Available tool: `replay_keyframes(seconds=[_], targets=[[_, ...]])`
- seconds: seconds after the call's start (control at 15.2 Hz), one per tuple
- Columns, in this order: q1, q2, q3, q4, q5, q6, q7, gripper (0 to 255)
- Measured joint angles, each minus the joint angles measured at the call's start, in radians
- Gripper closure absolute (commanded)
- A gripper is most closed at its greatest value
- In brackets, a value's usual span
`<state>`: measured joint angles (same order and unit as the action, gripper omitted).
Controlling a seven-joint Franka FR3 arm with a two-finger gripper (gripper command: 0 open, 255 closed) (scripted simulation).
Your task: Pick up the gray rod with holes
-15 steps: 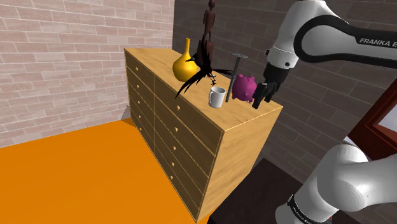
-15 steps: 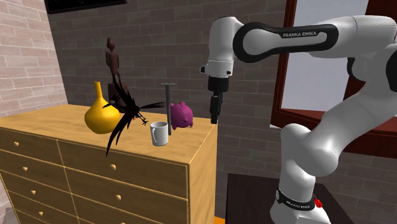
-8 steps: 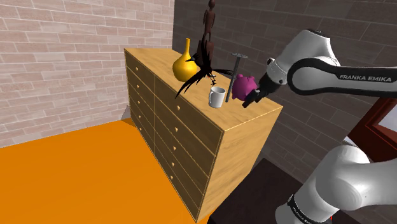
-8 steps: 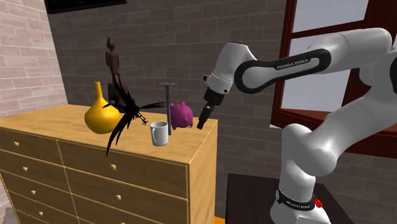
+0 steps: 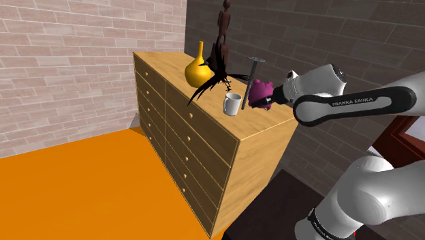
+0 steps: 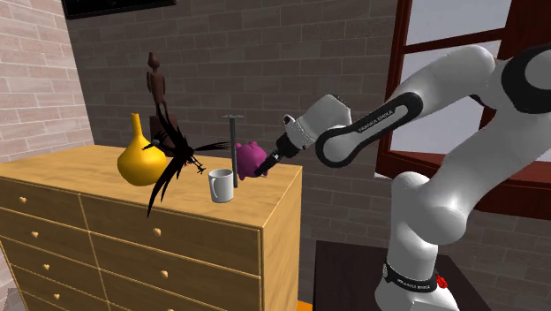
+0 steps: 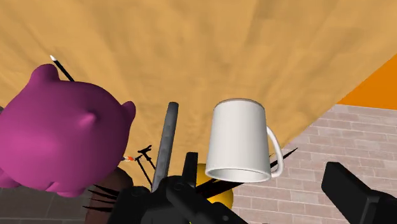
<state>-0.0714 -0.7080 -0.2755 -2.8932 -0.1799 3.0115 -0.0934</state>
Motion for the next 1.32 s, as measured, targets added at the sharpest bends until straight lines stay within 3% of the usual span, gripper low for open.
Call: replay_keyframes(seconds=[0.13,0.2,0.4,0.59,0.66,0.73,0.86,1.32], targets=[[0.063,0.105,-0.098,0.009,0.0,0.209,-0.038,0],[0.119,0.161,-0.172,0.017,-0.007,0.314,-0.055,0],[0.354,0.318,-0.452,0.085,-0.081,0.6,-0.035,0],[0.623,0.554,-0.804,0.189,-0.251,0.902,0.155,0],[0.673,0.704,-0.909,0.248,-0.322,1.025,0.292,0],[0.666,0.865,-0.945,0.312,-0.351,1.151,0.45,0],[0.559,1.028,-0.872,0.399,-0.326,1.31,0.581,0],[0.45,1.187,-0.771,0.437,-0.256,1.456,0.642,0]])
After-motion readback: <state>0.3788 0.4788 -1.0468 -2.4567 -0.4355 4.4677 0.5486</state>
